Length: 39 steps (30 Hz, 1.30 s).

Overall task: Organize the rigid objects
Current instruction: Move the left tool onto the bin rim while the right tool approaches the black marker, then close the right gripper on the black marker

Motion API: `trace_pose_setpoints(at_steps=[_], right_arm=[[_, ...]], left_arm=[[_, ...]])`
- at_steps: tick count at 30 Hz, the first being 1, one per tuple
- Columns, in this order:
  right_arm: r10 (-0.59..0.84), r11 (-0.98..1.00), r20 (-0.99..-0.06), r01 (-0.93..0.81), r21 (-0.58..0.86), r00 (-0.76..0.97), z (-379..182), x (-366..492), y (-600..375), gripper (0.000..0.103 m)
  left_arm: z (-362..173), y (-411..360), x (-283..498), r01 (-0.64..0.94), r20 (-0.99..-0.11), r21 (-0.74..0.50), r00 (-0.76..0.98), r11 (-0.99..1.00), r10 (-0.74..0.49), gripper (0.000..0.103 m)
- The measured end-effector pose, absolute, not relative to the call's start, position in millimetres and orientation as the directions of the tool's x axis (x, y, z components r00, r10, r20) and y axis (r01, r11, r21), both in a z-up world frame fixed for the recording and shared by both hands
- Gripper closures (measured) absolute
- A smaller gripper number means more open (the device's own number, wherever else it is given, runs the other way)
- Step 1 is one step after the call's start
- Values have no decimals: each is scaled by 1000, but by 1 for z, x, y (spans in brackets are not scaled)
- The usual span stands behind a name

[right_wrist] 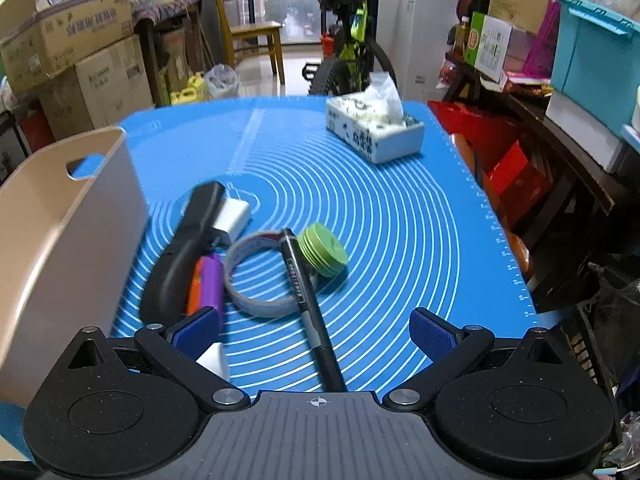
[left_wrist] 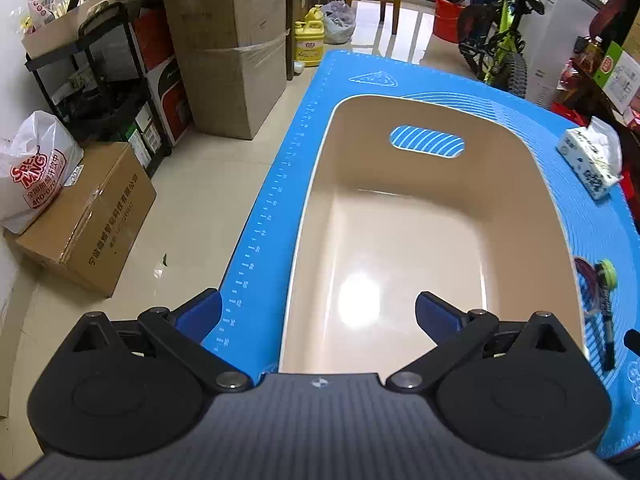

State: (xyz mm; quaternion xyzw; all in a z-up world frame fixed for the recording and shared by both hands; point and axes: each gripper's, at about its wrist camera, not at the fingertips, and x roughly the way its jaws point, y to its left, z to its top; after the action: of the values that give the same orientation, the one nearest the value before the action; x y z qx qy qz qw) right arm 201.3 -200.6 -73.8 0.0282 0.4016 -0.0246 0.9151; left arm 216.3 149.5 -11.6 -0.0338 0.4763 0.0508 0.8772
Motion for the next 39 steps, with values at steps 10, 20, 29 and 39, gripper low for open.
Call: trace_pose_setpoints(at_steps=[10, 20, 29, 39], right_arm=[[-7, 997, -783, 60, 39, 622, -105, 238, -206, 10], [-4, 998, -811, 48, 30, 584, -122, 251, -205, 24], [10, 999, -830, 38, 38, 558, -130, 252, -210, 58], [8, 999, -821, 22, 25, 571, -129, 246, -213, 78]], left_arm=[[-42, 164, 227, -126, -890, 12, 450, 992, 68, 41], [-45, 167, 228, -102, -900, -20, 435, 995, 26, 87], [-47, 169, 227, -85, -898, -65, 439, 994, -21, 100], [-47, 169, 228, -95, -899, -61, 438, 994, -13, 99]])
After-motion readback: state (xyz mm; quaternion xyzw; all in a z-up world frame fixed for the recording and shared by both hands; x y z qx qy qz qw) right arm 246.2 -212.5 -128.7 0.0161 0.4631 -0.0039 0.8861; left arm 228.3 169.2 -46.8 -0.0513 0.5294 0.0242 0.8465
